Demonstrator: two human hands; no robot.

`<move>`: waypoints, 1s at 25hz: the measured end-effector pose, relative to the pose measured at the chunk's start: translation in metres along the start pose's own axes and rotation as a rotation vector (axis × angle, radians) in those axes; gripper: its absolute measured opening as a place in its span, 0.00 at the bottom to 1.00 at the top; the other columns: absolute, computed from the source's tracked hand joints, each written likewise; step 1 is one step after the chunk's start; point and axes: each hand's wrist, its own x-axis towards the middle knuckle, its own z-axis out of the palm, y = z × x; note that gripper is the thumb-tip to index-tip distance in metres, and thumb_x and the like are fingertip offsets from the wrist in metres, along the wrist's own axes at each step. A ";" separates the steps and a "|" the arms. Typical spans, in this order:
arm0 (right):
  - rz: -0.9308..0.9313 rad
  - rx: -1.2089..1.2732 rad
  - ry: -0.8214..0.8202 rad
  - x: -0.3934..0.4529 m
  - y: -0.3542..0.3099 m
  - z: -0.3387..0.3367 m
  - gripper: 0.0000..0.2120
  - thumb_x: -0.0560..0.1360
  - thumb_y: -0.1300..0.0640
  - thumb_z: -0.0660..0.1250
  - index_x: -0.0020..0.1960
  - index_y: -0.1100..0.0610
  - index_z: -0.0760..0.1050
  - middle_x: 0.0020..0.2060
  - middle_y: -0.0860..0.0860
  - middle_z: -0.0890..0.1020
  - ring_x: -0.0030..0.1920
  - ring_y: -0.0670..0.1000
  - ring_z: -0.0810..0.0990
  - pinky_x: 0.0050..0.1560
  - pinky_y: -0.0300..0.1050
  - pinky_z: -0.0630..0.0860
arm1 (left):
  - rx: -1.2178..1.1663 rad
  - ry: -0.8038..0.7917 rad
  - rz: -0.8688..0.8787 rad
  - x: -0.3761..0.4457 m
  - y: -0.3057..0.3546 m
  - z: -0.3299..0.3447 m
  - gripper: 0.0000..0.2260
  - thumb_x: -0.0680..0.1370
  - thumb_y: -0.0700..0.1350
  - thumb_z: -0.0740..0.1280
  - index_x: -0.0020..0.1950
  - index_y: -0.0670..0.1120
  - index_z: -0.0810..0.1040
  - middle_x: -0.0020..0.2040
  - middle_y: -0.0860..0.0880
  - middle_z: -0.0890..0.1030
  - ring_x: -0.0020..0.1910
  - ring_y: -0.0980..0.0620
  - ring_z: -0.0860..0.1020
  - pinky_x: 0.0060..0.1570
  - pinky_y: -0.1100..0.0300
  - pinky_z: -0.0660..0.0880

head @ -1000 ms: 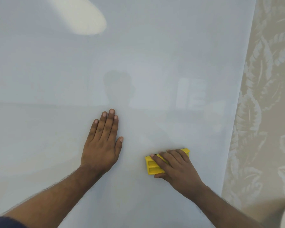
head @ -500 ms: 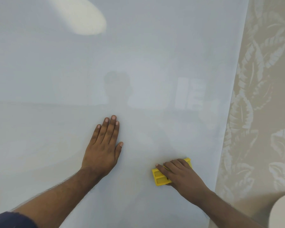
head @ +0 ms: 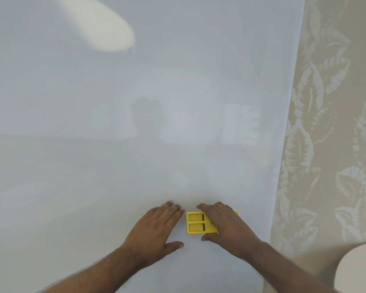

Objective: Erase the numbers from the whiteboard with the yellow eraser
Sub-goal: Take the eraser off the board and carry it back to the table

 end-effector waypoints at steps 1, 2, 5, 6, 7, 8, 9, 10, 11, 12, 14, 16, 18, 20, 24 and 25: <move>0.009 0.025 0.012 0.003 -0.006 -0.002 0.34 0.70 0.46 0.73 0.71 0.48 0.62 0.59 0.42 0.72 0.58 0.47 0.68 0.58 0.38 0.63 | -0.048 -0.009 0.003 0.005 0.006 -0.004 0.34 0.71 0.70 0.65 0.68 0.49 0.78 0.65 0.54 0.81 0.63 0.53 0.80 0.58 0.61 0.78; 0.016 0.051 0.022 0.004 -0.010 -0.003 0.33 0.69 0.47 0.73 0.70 0.48 0.63 0.56 0.42 0.71 0.56 0.46 0.68 0.54 0.38 0.63 | -0.097 -0.003 -0.005 0.010 0.012 -0.007 0.35 0.69 0.71 0.68 0.68 0.49 0.78 0.62 0.55 0.82 0.60 0.55 0.81 0.56 0.62 0.79; 0.002 0.088 0.026 0.007 -0.019 -0.005 0.30 0.69 0.49 0.74 0.66 0.49 0.64 0.50 0.39 0.67 0.50 0.43 0.64 0.47 0.37 0.60 | -0.196 -0.010 -0.035 0.025 0.020 -0.015 0.29 0.69 0.64 0.74 0.64 0.49 0.79 0.56 0.55 0.82 0.52 0.53 0.82 0.51 0.61 0.79; 0.003 0.089 0.022 0.006 -0.018 -0.007 0.31 0.69 0.49 0.74 0.67 0.49 0.64 0.51 0.38 0.67 0.51 0.43 0.64 0.47 0.37 0.60 | -0.226 -0.029 -0.043 0.030 0.021 -0.017 0.27 0.70 0.61 0.74 0.64 0.48 0.78 0.56 0.54 0.81 0.52 0.52 0.81 0.52 0.60 0.78; 0.017 0.087 0.019 0.003 -0.015 -0.010 0.33 0.69 0.49 0.74 0.69 0.49 0.63 0.53 0.39 0.69 0.53 0.44 0.66 0.48 0.37 0.60 | -0.260 -0.055 -0.053 0.035 0.022 -0.018 0.26 0.72 0.59 0.74 0.66 0.48 0.77 0.58 0.54 0.81 0.55 0.51 0.80 0.55 0.58 0.77; 0.038 0.079 0.018 0.000 -0.009 -0.013 0.34 0.69 0.48 0.74 0.70 0.49 0.62 0.56 0.41 0.70 0.55 0.46 0.67 0.50 0.37 0.62 | -0.287 -0.080 -0.066 0.040 0.022 -0.019 0.26 0.74 0.57 0.72 0.69 0.49 0.75 0.62 0.53 0.79 0.60 0.50 0.78 0.59 0.56 0.75; 0.061 0.059 0.019 -0.005 -0.002 -0.018 0.35 0.69 0.47 0.74 0.71 0.49 0.61 0.58 0.43 0.72 0.57 0.47 0.68 0.53 0.38 0.64 | -0.311 -0.099 -0.074 0.046 0.023 -0.017 0.27 0.76 0.56 0.71 0.72 0.49 0.73 0.66 0.53 0.77 0.64 0.50 0.75 0.63 0.57 0.71; 0.078 0.035 0.019 -0.011 0.006 -0.022 0.35 0.70 0.46 0.73 0.72 0.49 0.61 0.60 0.45 0.73 0.58 0.48 0.69 0.55 0.40 0.65 | -0.339 -0.109 -0.080 0.051 0.023 -0.014 0.27 0.77 0.55 0.70 0.74 0.49 0.70 0.68 0.53 0.75 0.67 0.51 0.73 0.66 0.57 0.68; 0.098 0.010 0.014 -0.019 0.015 -0.026 0.34 0.71 0.46 0.72 0.71 0.49 0.62 0.60 0.46 0.73 0.59 0.48 0.69 0.57 0.41 0.66 | -0.374 -0.108 -0.079 0.058 0.026 -0.012 0.27 0.77 0.55 0.69 0.75 0.50 0.69 0.70 0.53 0.73 0.68 0.51 0.71 0.67 0.58 0.66; 0.121 -0.011 0.010 -0.028 0.024 -0.030 0.33 0.71 0.45 0.72 0.71 0.49 0.63 0.60 0.46 0.74 0.59 0.48 0.69 0.58 0.41 0.66 | -0.407 -0.108 -0.073 0.065 0.030 -0.009 0.27 0.78 0.54 0.69 0.75 0.50 0.68 0.70 0.53 0.73 0.69 0.51 0.70 0.68 0.58 0.66; 0.172 -0.040 0.009 -0.047 0.038 -0.037 0.32 0.72 0.44 0.71 0.71 0.49 0.63 0.60 0.45 0.74 0.59 0.48 0.69 0.58 0.40 0.66 | -0.457 -0.114 -0.045 0.080 0.043 -0.003 0.27 0.79 0.54 0.69 0.76 0.50 0.67 0.71 0.54 0.72 0.70 0.52 0.69 0.68 0.59 0.66; 0.225 -0.077 0.007 -0.067 0.049 -0.046 0.32 0.72 0.43 0.70 0.72 0.50 0.63 0.60 0.46 0.74 0.59 0.48 0.68 0.59 0.41 0.66 | -0.505 -0.126 -0.005 0.095 0.061 0.003 0.27 0.79 0.53 0.68 0.77 0.50 0.66 0.72 0.54 0.71 0.70 0.52 0.69 0.68 0.58 0.66; 0.284 -0.118 0.014 -0.089 0.058 -0.055 0.33 0.73 0.44 0.70 0.73 0.51 0.62 0.61 0.47 0.74 0.60 0.49 0.68 0.60 0.42 0.66 | -0.550 -0.138 0.042 0.113 0.083 0.010 0.27 0.79 0.52 0.68 0.77 0.49 0.66 0.72 0.53 0.71 0.69 0.51 0.69 0.67 0.58 0.67; 0.357 -0.153 0.003 -0.117 0.066 -0.068 0.34 0.73 0.43 0.69 0.74 0.52 0.61 0.62 0.48 0.74 0.61 0.49 0.68 0.61 0.42 0.65 | -0.596 -0.145 0.091 0.129 0.110 0.016 0.27 0.79 0.52 0.68 0.76 0.48 0.66 0.71 0.52 0.70 0.68 0.50 0.70 0.66 0.56 0.68; 0.517 -0.210 -0.022 -0.177 0.075 -0.094 0.35 0.74 0.44 0.69 0.75 0.53 0.60 0.61 0.49 0.74 0.61 0.51 0.69 0.61 0.44 0.66 | -0.681 -0.168 0.212 0.156 0.170 0.024 0.27 0.80 0.52 0.68 0.77 0.48 0.66 0.70 0.51 0.69 0.65 0.50 0.71 0.64 0.56 0.70; 0.555 -0.227 -0.028 -0.191 0.075 -0.099 0.34 0.74 0.44 0.69 0.74 0.53 0.61 0.61 0.50 0.74 0.61 0.52 0.69 0.60 0.44 0.66 | -0.699 -0.181 0.239 0.162 0.184 0.025 0.27 0.80 0.52 0.68 0.77 0.49 0.66 0.70 0.52 0.69 0.65 0.50 0.72 0.63 0.56 0.70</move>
